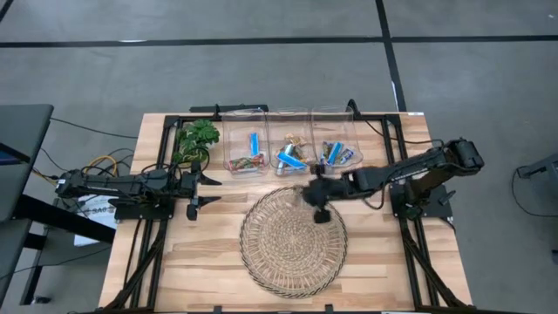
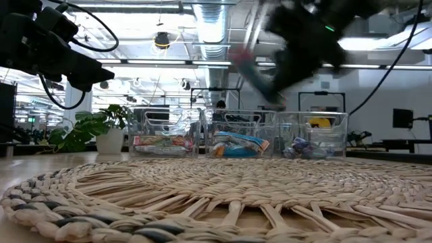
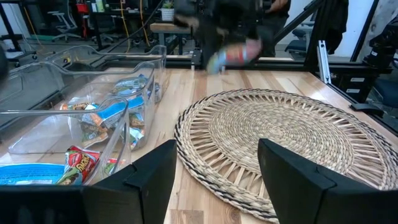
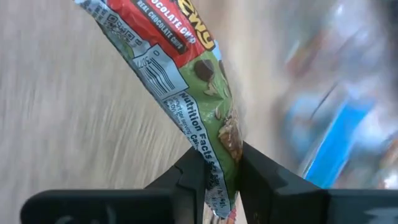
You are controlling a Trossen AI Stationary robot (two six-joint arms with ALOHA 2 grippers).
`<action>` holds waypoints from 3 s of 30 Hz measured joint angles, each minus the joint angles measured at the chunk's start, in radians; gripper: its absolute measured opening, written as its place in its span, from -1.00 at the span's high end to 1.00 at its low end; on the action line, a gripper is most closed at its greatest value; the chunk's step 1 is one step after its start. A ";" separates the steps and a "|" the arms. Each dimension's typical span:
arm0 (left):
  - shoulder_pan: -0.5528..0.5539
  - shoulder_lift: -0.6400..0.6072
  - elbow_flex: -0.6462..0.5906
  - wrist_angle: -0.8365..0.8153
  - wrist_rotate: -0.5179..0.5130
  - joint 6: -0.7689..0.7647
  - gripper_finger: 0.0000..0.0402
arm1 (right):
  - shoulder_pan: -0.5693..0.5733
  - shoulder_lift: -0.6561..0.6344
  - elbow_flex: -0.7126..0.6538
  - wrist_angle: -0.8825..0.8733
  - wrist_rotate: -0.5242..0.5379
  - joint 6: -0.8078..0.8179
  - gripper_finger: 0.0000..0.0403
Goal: Pick and place Granola Bars by type
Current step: Put the red granola bar into the left transparent bin, then return to Home Position
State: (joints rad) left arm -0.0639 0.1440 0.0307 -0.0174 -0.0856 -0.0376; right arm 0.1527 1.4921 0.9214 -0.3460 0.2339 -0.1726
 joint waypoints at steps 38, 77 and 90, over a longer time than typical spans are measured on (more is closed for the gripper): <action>0.000 0.000 0.000 0.005 -0.002 0.000 -0.09 | -0.307 0.625 0.821 -0.016 0.002 -0.073 0.68; 0.000 0.000 0.000 0.006 -0.005 0.000 -0.09 | -0.140 0.186 -0.045 0.735 -0.131 -0.034 -0.39; 0.000 0.000 0.000 0.006 -0.004 0.000 -0.09 | -0.059 -0.009 -0.583 1.242 -0.130 0.093 -0.39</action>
State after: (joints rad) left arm -0.0639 0.1440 0.0303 -0.0109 -0.0898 -0.0376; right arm 0.0933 1.4829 0.3384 0.8956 0.1036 -0.0793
